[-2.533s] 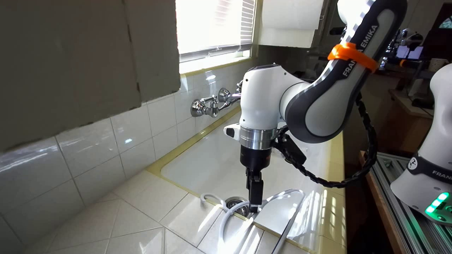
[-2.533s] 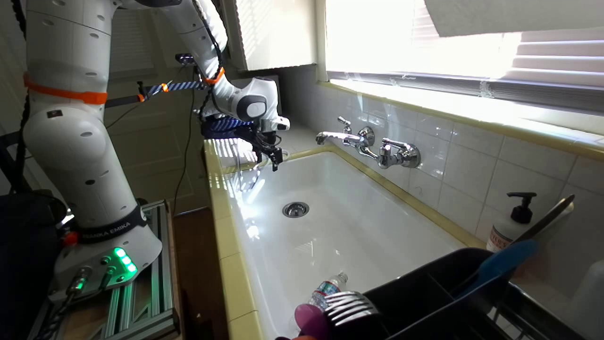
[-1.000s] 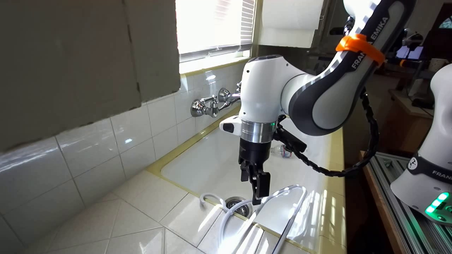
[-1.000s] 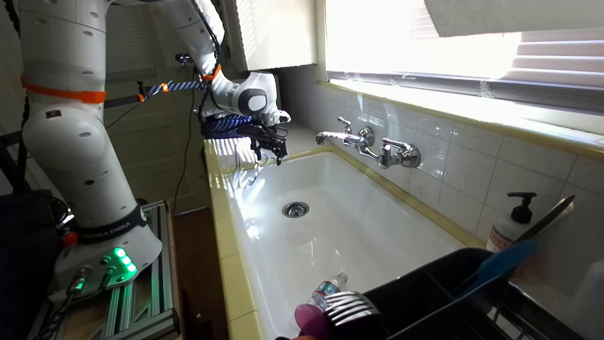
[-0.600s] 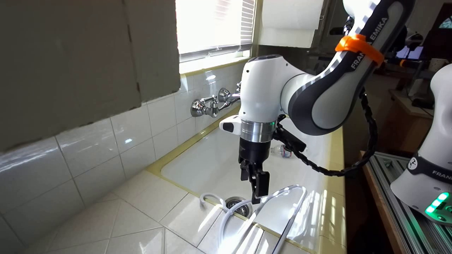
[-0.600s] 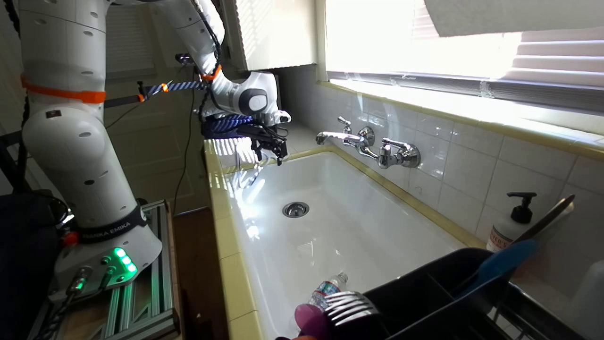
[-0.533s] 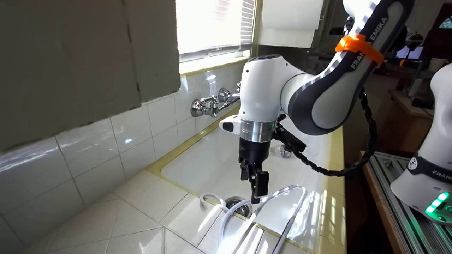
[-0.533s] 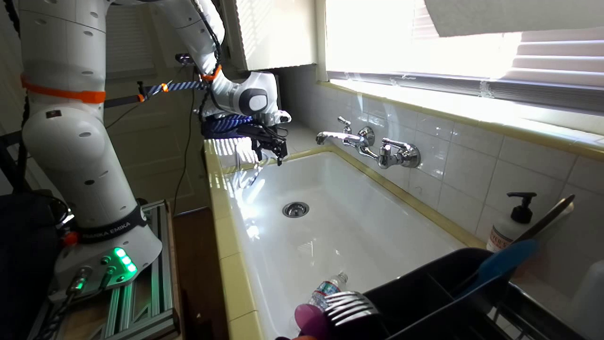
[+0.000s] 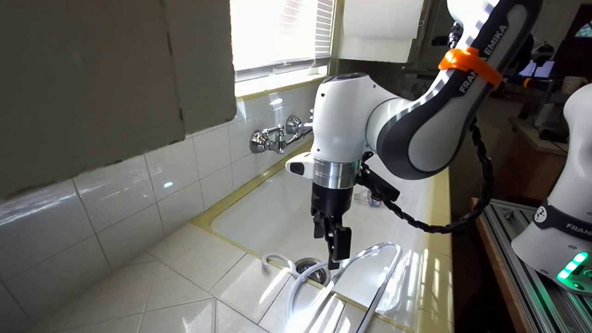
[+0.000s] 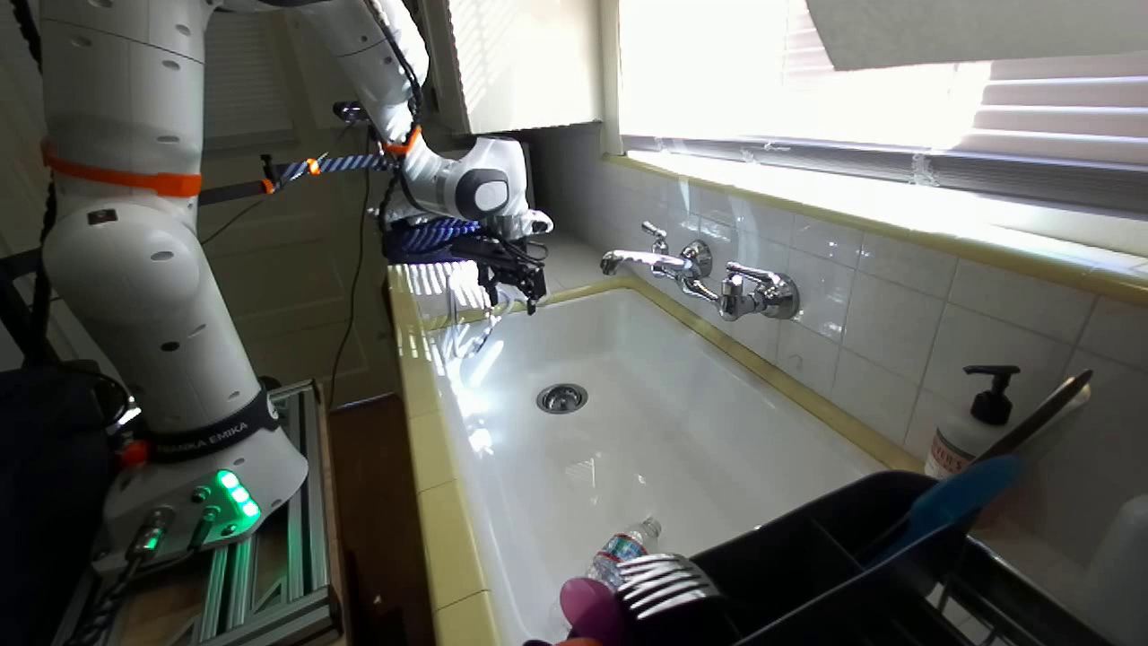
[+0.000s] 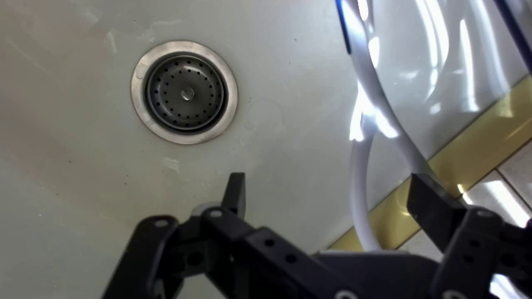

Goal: Hang the hanger on the side of the cabinet

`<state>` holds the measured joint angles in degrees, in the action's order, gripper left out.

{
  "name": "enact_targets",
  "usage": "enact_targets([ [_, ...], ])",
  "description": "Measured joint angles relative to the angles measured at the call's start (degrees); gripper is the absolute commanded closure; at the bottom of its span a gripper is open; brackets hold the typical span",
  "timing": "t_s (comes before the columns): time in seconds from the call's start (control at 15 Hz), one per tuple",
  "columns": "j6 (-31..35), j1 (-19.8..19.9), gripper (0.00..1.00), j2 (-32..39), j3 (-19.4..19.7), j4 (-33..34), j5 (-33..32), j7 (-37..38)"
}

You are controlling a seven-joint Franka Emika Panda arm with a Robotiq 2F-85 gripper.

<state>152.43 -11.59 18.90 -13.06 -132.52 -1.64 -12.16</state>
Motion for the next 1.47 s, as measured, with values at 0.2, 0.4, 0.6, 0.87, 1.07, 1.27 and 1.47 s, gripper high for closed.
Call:
enact_targets([
  [0.2, 0.0, 0.0, 0.00, 0.7, 0.0, 0.5, -0.9, -1.6],
  [0.4, 0.1, 0.0, 0.00, 1.4, -0.1, 1.0, -1.8, -3.0],
  [0.6, 0.3, 0.0, 0.00, 2.1, -0.2, 1.7, -2.5, -4.3],
  [0.87, 0.5, 0.0, 0.28, 2.6, -0.2, 2.1, -3.9, -5.2],
  [1.07, 0.5, 0.0, 0.47, 2.9, -0.1, 2.1, -4.6, -5.3],
  [1.27, 0.6, 0.0, 0.71, 3.3, -0.2, 2.2, -4.7, -5.4],
  [1.47, 0.6, 0.0, 0.94, 3.7, -0.2, 2.2, -4.7, -5.5],
])
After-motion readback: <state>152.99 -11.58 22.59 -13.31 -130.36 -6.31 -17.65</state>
